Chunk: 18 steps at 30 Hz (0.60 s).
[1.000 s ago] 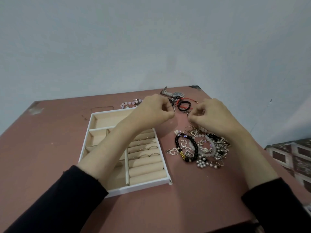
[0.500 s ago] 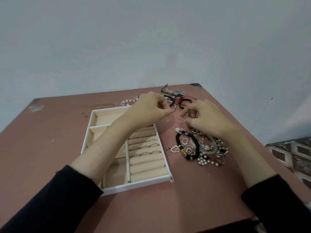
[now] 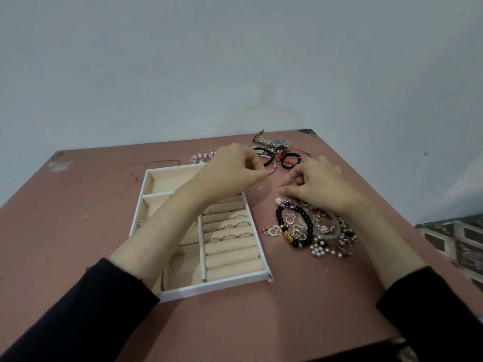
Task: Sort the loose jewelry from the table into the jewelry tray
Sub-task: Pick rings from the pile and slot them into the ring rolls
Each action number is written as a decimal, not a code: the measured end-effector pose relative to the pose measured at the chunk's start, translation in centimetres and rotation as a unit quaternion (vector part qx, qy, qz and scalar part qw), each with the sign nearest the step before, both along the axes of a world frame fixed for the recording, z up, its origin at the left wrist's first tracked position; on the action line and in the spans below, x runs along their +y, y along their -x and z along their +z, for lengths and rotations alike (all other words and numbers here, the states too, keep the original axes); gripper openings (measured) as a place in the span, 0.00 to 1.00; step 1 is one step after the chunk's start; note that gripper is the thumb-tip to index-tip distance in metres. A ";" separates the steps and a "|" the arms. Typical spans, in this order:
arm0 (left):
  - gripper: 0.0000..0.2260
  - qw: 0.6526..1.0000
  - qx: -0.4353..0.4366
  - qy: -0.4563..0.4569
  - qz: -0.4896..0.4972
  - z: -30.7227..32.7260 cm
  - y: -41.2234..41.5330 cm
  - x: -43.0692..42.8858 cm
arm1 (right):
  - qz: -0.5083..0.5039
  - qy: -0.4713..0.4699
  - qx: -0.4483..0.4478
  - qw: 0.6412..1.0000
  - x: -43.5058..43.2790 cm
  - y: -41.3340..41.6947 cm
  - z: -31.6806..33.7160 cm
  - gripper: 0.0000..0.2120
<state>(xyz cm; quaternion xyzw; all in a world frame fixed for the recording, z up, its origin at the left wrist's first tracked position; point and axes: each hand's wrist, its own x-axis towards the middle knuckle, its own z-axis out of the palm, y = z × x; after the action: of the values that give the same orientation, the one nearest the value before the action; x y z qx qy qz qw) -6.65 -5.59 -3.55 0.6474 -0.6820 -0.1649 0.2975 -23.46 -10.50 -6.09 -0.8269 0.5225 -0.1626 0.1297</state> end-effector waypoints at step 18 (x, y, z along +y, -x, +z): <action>0.03 0.991 0.120 0.031 0.040 -0.6 -2.4 6.4 | 0.055 -0.050 -0.288 0.955 3.6 -2.3 1.3 0.05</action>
<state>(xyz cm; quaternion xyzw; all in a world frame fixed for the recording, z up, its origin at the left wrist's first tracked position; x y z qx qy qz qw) -4.26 0.81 -4.18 0.6402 -0.6197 -0.2077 0.4037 -21.16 -6.92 -4.81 -0.7651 0.4242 -0.3599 0.3243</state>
